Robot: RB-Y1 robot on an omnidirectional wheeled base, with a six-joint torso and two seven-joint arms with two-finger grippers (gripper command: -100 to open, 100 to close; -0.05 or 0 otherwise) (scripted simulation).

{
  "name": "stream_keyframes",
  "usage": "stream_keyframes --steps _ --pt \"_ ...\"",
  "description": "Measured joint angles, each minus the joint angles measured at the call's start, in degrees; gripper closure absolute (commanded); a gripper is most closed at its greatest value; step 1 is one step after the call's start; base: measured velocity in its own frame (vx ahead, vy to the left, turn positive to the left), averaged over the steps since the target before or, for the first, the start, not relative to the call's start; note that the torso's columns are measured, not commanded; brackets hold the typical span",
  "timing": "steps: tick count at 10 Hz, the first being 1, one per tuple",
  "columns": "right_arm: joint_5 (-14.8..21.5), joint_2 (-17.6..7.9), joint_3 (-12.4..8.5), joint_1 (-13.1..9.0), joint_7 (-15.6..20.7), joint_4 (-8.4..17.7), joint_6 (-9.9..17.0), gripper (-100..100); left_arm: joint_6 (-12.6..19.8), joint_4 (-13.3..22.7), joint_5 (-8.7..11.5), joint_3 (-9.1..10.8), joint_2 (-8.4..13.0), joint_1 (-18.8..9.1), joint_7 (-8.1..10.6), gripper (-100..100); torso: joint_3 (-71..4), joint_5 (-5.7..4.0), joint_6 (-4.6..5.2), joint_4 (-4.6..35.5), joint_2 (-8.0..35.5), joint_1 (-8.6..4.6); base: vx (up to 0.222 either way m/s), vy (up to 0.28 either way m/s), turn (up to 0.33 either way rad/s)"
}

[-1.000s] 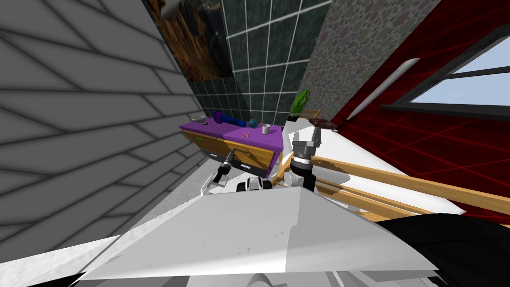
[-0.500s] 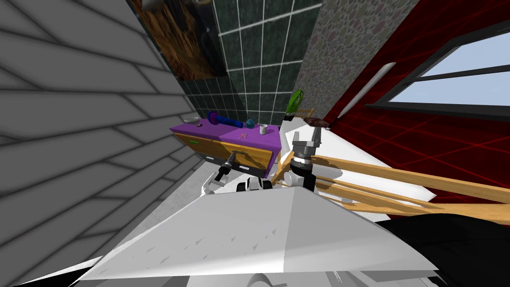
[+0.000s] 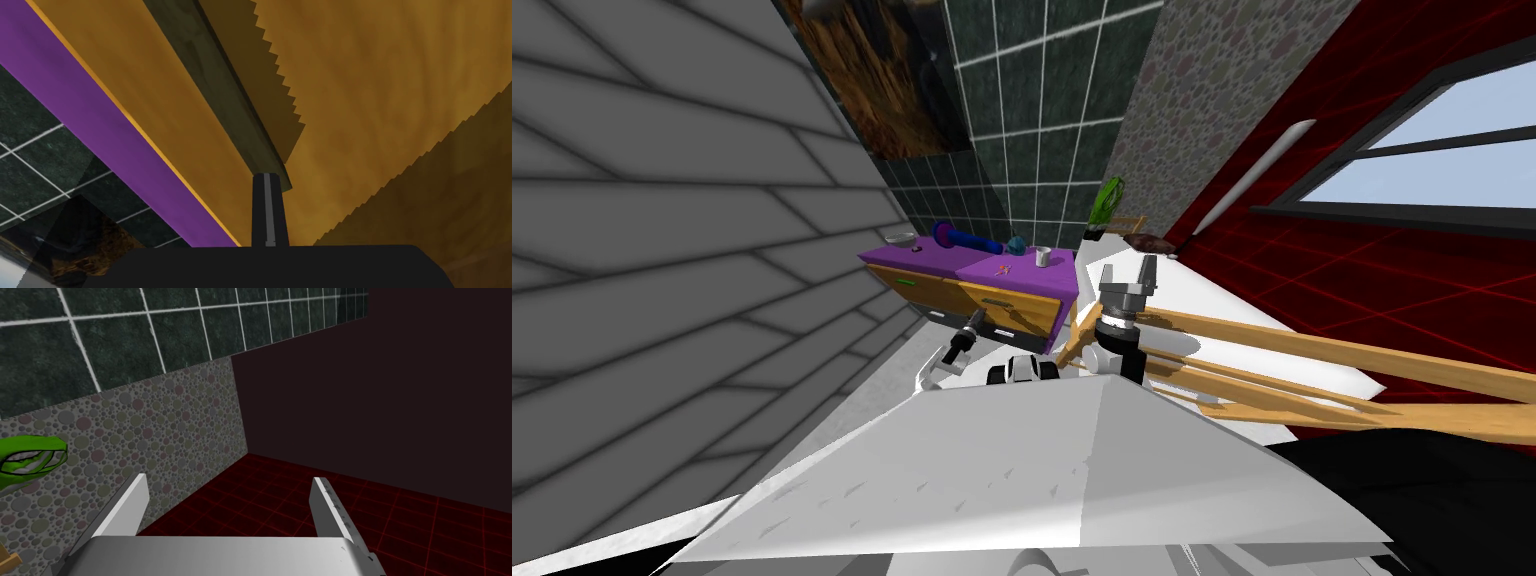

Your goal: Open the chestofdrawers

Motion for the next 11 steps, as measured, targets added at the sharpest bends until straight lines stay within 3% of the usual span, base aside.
stream_keyframes --steps 2,3,8,9,11 --pt "0.0 0.0 0.0 0.0 0.0 0.0 0.0 0 0.0 -1.1 0.0 -0.33 0.6 0.8 0.27 100 -0.2 -0.07 0.00 -0.1 -0.3 -0.25 -0.131 0.022 0.023" --pt "0.0 0.0 0.0 0.0 0.0 0.0 0.0 0 0.0 -1.1 0.0 -0.35 0.6 0.9 0.30 -100 -0.4 -0.09 0.02 -0.2 -0.6 -0.31 0.061 -0.027 -0.060" --pt "0.0 0.0 0.0 0.0 0.0 0.0 0.0 0 3.7 -2.8 0.3 -0.43 1.5 -0.2 0.96 -100 0.0 -0.01 -0.02 0.0 0.0 -0.02 0.101 -0.039 -0.031" --pt "0.0 0.0 0.0 0.0 0.0 0.0 0.0 0 3.7 -2.8 0.3 -0.44 1.5 -0.2 0.95 100 0.0 -0.01 -0.01 0.0 0.1 -0.01 0.010 -0.002 0.000" --pt "0.0 0.0 0.0 0.0 0.0 0.0 0.0 0 3.9 -3.5 0.4 -0.66 1.9 0.1 1.11 100 0.0 -0.02 -0.02 0.0 0.0 -0.03 -0.138 0.032 0.049"
